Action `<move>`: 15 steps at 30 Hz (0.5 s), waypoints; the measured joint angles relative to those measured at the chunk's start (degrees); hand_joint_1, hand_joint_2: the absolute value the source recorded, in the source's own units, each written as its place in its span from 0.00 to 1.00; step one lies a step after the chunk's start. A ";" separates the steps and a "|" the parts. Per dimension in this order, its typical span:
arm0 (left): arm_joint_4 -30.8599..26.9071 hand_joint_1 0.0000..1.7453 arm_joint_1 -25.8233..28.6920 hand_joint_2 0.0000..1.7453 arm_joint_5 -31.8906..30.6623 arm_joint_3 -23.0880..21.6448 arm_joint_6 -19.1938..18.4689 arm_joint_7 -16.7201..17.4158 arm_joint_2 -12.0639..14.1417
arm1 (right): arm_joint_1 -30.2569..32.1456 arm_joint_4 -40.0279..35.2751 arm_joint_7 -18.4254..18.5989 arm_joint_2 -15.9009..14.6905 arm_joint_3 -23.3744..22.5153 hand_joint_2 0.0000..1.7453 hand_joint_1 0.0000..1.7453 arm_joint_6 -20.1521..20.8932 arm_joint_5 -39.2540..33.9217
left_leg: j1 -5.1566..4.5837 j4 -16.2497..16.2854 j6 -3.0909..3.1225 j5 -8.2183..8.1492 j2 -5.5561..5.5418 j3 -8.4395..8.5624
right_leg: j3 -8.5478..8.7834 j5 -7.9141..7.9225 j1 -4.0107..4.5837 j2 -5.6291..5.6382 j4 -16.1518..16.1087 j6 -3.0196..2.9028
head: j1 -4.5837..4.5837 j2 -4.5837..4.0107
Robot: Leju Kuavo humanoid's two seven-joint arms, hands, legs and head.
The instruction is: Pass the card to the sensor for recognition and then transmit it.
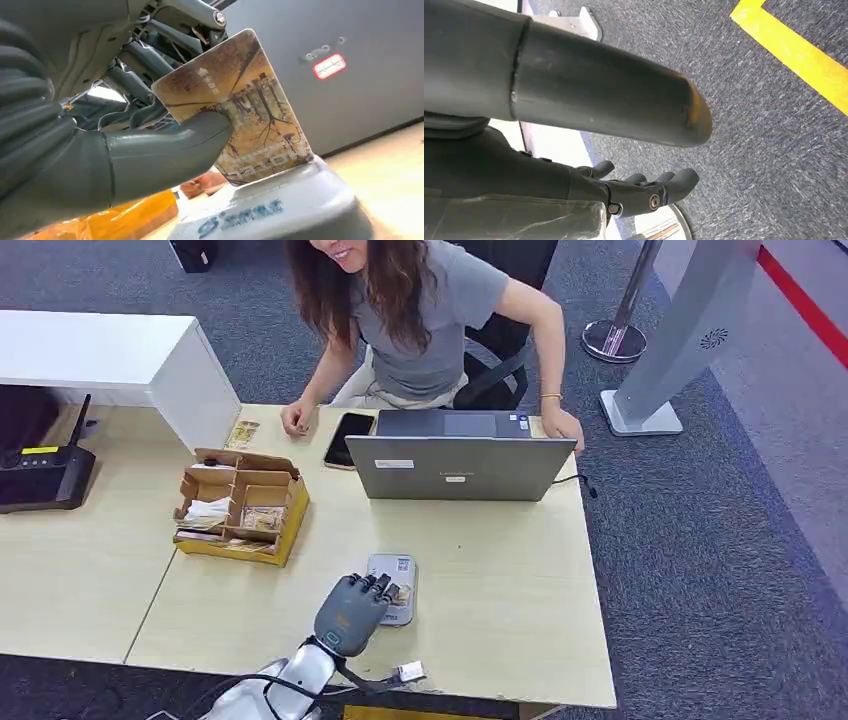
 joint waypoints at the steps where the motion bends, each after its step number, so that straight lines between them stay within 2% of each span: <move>1: -0.02 1.00 -0.42 1.00 0.00 -0.28 0.04 2.43 0.18 | 0.00 0.00 0.00 0.00 0.00 0.00 0.00 0.02 0.00 | 0.00 0.00 0.00 0.00 0.00 0.00 | 0.00 0.00 0.00 0.00 0.00 0.00 | 0.00 0.00; 4: -1.82 1.00 -3.03 1.00 0.00 -2.87 -1.42 11.61 2.13 | 0.02 0.00 0.02 0.00 -0.02 0.00 0.00 0.04 0.00 | 0.01 0.00 0.01 0.04 -0.01 0.00 | -0.01 0.03 0.00 -0.01 0.00 -0.03 | 0.00 0.00; 7: -8.27 1.00 -8.07 1.00 -0.02 -8.03 -6.44 19.57 6.10 | 0.02 0.00 0.02 -0.09 -0.07 0.00 0.00 0.04 0.00 | 0.03 0.01 0.00 0.08 -0.01 0.00 | -0.01 0.07 0.02 -0.01 0.02 -0.05 | 0.02 0.00; 9: -13.10 1.00 -11.70 1.00 -0.02 -10.74 -9.71 21.35 8.77 | 0.11 0.02 0.00 -0.20 -0.13 0.00 0.00 0.07 0.00 | 0.03 0.00 0.00 0.08 0.00 0.00 | -0.01 0.07 0.05 0.00 0.03 -0.05 | 0.02 0.00; 11: -17.65 1.00 -14.45 1.00 -0.02 -12.26 -12.09 21.61 11.20 | 0.25 0.02 -0.20 -0.26 -0.18 0.00 0.00 0.07 0.00 | 0.03 0.00 0.00 0.09 0.00 0.00 | -0.01 0.07 0.06 0.00 0.04 -0.04 | 0.02 0.00; 15: -25.19 1.00 -18.38 1.00 -0.02 -13.53 -14.93 21.70 15.16 | 0.59 0.09 -0.55 -0.31 -0.50 0.00 0.00 0.07 0.00 | 0.02 0.01 0.00 0.08 0.00 -0.01 | -0.01 0.07 0.06 0.00 0.04 -0.04 | 0.00 0.00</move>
